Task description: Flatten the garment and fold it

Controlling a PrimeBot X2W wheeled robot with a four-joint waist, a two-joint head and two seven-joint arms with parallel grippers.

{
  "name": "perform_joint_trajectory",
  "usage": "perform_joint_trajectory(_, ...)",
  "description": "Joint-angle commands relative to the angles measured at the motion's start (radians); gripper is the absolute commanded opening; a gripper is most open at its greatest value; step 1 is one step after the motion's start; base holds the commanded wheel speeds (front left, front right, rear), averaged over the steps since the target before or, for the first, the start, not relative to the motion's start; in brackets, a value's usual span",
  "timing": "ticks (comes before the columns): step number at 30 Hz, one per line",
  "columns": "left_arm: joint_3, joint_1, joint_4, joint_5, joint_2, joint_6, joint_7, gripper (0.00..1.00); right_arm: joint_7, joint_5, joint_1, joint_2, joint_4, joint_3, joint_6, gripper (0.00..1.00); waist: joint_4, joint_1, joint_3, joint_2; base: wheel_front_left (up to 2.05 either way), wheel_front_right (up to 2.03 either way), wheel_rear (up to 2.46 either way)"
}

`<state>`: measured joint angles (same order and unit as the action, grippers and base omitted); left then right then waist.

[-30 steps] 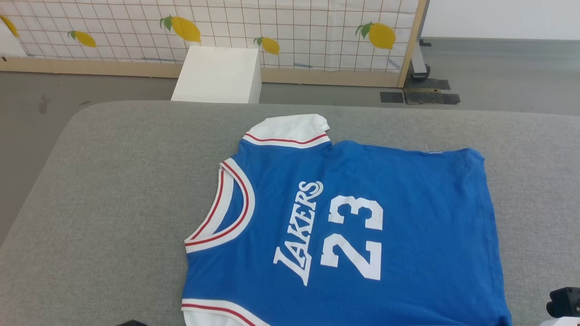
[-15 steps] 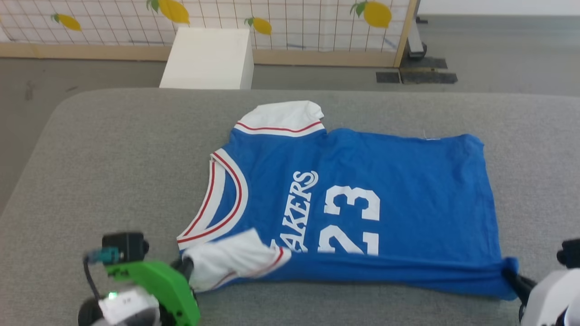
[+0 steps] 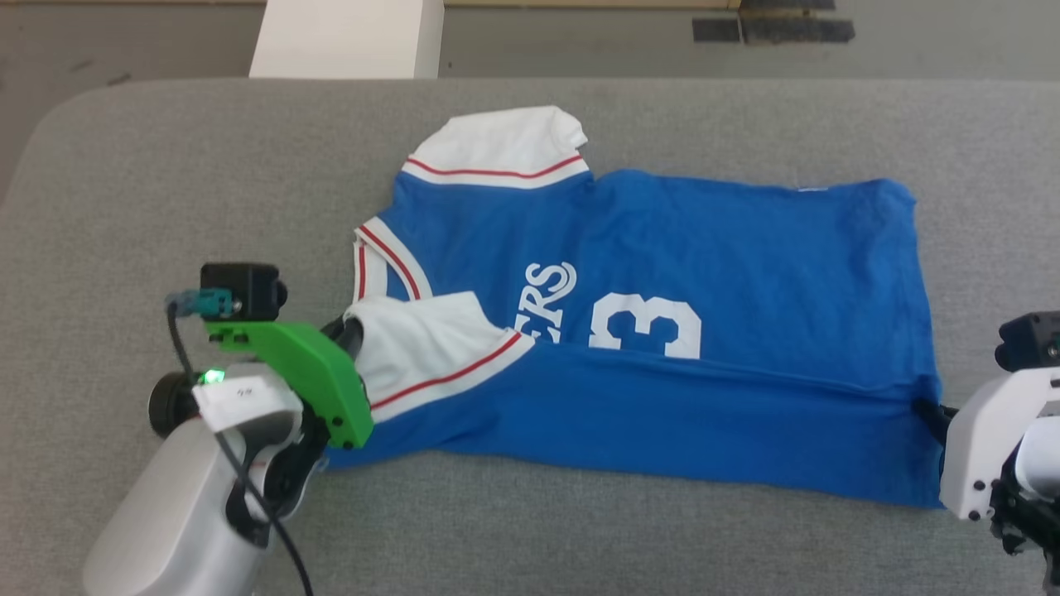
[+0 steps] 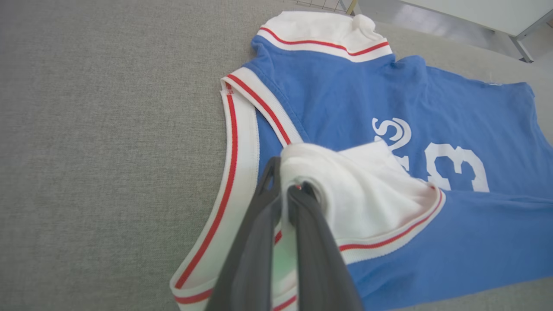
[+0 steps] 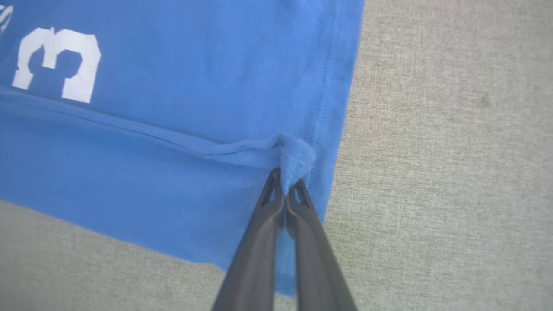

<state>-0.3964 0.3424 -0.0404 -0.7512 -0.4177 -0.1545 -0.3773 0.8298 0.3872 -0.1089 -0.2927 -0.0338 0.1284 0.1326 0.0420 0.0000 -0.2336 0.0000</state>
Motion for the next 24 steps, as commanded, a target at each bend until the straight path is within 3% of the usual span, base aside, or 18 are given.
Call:
perform_joint_trajectory(1, -0.005, 0.041, -0.027, 0.016, 0.010, 0.012, -0.002, 0.00, 0.024, -0.014, -0.027, 0.000, 0.004, 0.002, -0.002, 0.00, 0.003, 0.0000, -0.053, 0.0000, 0.00, 0.00, 0.00)
perform_joint_trajectory(15, -0.075, 0.177, -0.302, 0.029, 0.056, 0.075, -0.043, 0.00, 0.163, -0.062, -0.072, 0.012, 0.043, -0.040, -0.002, 0.00, 0.011, 0.0000, -0.110, 0.0000, 0.00, 0.00, 0.00)
perform_joint_trajectory(16, -0.077, 0.180, -0.311, 0.028, 0.059, 0.078, -0.040, 0.25, 0.162, -0.062, -0.071, 0.013, 0.044, -0.040, -0.002, 0.00, 0.012, 0.0000, -0.108, 0.0000, 0.00, 0.00, 0.00)
perform_joint_trajectory(17, -0.078, 0.183, -0.321, 0.028, 0.062, 0.081, -0.034, 0.65, 0.159, -0.061, -0.069, 0.016, 0.047, -0.038, -0.002, 0.32, 0.013, 0.0000, -0.102, 0.0000, 0.00, 0.00, 0.00)
perform_joint_trajectory(18, -0.076, 0.185, -0.326, 0.028, 0.063, 0.082, -0.028, 1.00, 0.155, -0.059, -0.067, 0.017, 0.048, -0.036, -0.002, 0.70, 0.014, 0.0000, -0.096, 0.0000, 0.00, 0.00, 0.00)
perform_joint_trajectory(19, -0.075, 0.187, -0.331, 0.030, 0.062, 0.082, -0.023, 1.00, 0.145, -0.060, -0.064, 0.018, 0.046, -0.032, -0.002, 1.00, 0.014, 0.0000, -0.087, 0.0000, 0.00, 0.00, 0.00)
perform_joint_trajectory(24, -0.033, 0.168, -0.315, 0.023, 0.040, 0.058, 0.037, 1.00, 0.048, -0.043, -0.031, 0.046, 0.023, 0.034, -0.002, 1.00, 0.018, 0.0000, -0.004, 0.0000, 0.00, 0.00, 0.00)
